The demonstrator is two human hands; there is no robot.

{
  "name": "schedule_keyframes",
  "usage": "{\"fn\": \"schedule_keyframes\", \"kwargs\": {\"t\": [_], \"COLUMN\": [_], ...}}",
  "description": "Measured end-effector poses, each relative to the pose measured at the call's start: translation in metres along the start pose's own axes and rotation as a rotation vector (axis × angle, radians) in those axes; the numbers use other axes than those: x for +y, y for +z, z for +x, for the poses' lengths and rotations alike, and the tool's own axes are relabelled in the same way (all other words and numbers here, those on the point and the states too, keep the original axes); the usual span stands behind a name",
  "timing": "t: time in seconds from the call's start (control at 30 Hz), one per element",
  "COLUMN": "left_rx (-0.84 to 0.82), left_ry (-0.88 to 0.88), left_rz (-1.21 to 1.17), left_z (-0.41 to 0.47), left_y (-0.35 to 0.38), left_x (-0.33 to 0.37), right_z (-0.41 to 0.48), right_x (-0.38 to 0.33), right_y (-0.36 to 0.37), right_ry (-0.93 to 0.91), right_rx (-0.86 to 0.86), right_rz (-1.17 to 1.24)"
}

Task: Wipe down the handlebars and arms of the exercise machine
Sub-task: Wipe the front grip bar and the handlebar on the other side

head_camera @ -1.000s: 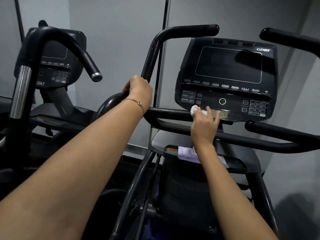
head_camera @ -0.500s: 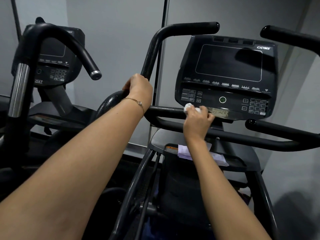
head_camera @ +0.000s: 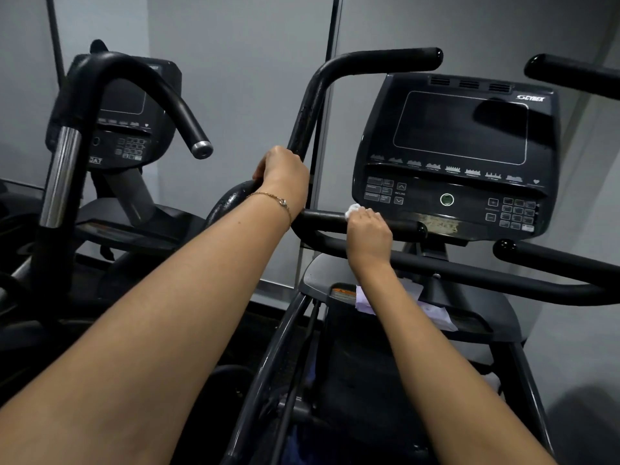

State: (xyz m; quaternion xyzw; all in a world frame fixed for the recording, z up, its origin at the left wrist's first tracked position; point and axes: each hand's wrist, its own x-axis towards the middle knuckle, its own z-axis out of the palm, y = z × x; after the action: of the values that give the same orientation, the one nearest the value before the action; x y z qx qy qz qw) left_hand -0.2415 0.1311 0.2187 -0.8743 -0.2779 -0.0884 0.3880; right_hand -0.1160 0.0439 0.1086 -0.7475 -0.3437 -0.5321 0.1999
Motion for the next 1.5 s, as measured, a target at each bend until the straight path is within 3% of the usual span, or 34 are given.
{"fn": "schedule_keyframes", "kwargs": {"t": [0.17, 0.23, 0.3, 0.37, 0.43, 0.47, 0.53, 0.7, 0.9, 1.07, 1.5], "left_rx": [0.011, 0.006, 0.008, 0.004, -0.003, 0.0, 0.004, 0.009, -0.014, -0.015, -0.035], "left_ry": [-0.01, -0.008, -0.009, -0.007, -0.002, 0.0, 0.004, -0.012, -0.002, -0.013, -0.12], "left_rz": [-0.015, -0.018, -0.023, -0.03, -0.03, -0.027, -0.028, -0.035, -0.015, 0.006, 0.02], "left_z": [0.0, 0.0, 0.0, 0.0, -0.001, -0.001, 0.0, -0.002, -0.001, -0.002, -0.006], "left_y": [-0.002, -0.003, -0.003, -0.003, -0.004, -0.004, -0.004, -0.004, -0.006, -0.007, -0.01], "left_x": [0.0, 0.0, -0.001, -0.002, -0.002, -0.001, -0.001, -0.002, -0.001, 0.001, 0.013], "right_z": [-0.002, -0.025, -0.051, -0.058, -0.041, -0.029, -0.009, -0.006, 0.005, -0.008, -0.008], "right_x": [-0.02, -0.025, -0.039, -0.053, -0.057, -0.055, -0.05, -0.045, -0.027, -0.051, -0.052], "right_y": [0.003, 0.0, -0.006, -0.002, 0.008, 0.011, 0.017, 0.001, 0.005, 0.009, 0.005], "right_ry": [-0.24, -0.153, 0.179, 0.751, 1.422, 1.645, 1.826, 1.879, 1.926, 1.851, 1.805], "right_rx": [0.001, -0.009, -0.178, -0.358, -0.27, -0.161, -0.027, -0.078, 0.05, -0.132, -0.028], "right_rz": [0.163, 0.3, 0.525, 0.932, 1.49, 1.683, 1.837, 2.042, 2.0, 2.096, 2.196]}}
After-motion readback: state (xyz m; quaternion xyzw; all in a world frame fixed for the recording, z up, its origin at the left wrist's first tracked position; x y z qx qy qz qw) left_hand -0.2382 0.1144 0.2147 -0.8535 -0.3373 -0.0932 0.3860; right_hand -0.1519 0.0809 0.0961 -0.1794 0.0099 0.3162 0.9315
